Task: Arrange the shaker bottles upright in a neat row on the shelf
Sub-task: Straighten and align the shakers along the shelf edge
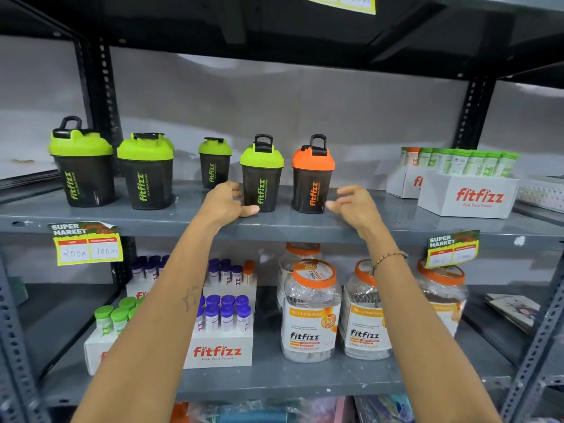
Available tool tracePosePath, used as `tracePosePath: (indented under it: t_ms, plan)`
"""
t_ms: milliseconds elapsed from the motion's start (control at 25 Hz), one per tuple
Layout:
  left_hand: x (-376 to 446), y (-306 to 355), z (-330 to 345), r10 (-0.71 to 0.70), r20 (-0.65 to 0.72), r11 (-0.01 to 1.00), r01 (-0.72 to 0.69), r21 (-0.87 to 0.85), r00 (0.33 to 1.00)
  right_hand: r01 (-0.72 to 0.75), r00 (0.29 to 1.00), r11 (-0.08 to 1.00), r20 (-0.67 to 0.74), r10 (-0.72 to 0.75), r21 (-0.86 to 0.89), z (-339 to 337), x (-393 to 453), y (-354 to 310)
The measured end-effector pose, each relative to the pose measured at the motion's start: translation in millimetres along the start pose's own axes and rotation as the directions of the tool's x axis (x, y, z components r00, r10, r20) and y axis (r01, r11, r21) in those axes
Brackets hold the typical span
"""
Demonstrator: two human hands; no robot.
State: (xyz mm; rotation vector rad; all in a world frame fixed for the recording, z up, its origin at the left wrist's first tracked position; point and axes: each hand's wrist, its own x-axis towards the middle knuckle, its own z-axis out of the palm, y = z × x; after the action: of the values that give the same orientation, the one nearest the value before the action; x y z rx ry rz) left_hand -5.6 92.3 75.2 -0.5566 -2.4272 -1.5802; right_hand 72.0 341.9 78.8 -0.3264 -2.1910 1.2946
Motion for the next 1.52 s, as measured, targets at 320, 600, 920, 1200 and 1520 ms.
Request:
tracePosePath:
  t_ms: [320,600,920,1200,1520]
  plan:
    - [-50.4,-14.9,-76.9,0.189,-0.374,0.975,-0.22,-0.04,0.908,0.315,0.946,0.93,0.016,-0.324,0.192,98.3,-73.3,-71.3]
    - [-40.8,-92.6,-228.5,0.194,-0.605,0.981,-0.151,0.122,0.772,0.28,0.947,0.939,0.101,-0.304,0.199,219.4,-90.5,-142.0]
    - [5.3,-116.8,-270.5,-0.04,-0.023,0.955,0.045,0.293,0.999,0.039,0.916,0.997,0.396,-0.061,0.062,263.3,-74.0,-160.4]
    - [11.3,-119.1,-251.6,-0.01,-0.092,0.991,0.022,0.13,0.996,0.023,0.928,0.991,0.365,-0.07,0.133,254.2,-61.9,-150.3]
    - [14.5,-109.2,-219.4,0.085,-0.092,0.985,-0.069,0.158,0.992,0.063,0.95,0.995,0.301,-0.083,0.076,219.0,-43.1,-116.0]
